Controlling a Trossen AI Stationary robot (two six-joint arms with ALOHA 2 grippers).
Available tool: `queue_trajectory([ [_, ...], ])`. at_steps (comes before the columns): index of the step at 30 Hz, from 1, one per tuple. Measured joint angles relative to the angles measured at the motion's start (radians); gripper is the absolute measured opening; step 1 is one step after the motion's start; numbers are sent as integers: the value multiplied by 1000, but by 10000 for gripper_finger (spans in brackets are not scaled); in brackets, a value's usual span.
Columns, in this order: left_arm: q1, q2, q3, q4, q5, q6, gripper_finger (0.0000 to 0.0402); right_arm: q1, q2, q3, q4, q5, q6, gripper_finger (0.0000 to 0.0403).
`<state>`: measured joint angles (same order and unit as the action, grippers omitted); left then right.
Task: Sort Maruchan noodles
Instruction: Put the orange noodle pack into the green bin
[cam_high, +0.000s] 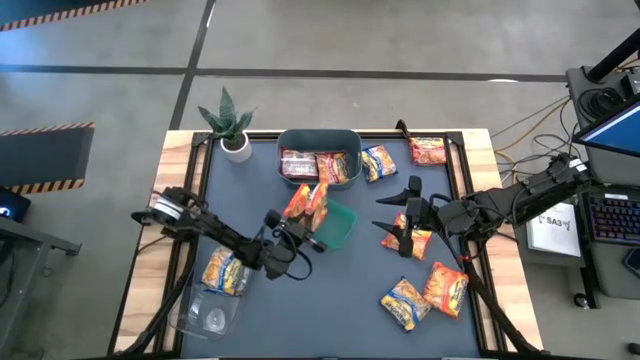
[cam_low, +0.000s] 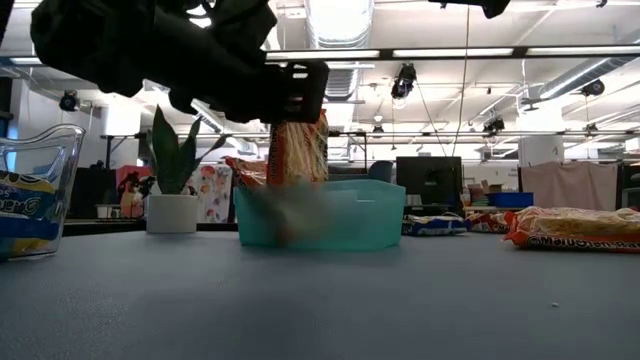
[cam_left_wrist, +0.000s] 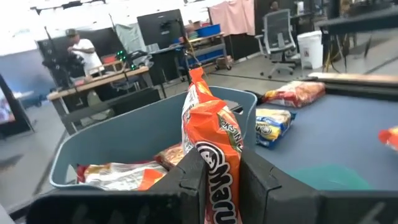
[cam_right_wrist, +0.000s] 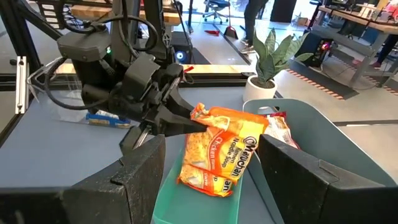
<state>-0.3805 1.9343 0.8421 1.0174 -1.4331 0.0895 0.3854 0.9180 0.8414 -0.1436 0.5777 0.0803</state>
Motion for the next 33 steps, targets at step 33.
queue_trajectory([
  [33, -57, -23, -5, -63, -99, -114, 158, 0, 0, 0, 0, 0, 15, 247],
])
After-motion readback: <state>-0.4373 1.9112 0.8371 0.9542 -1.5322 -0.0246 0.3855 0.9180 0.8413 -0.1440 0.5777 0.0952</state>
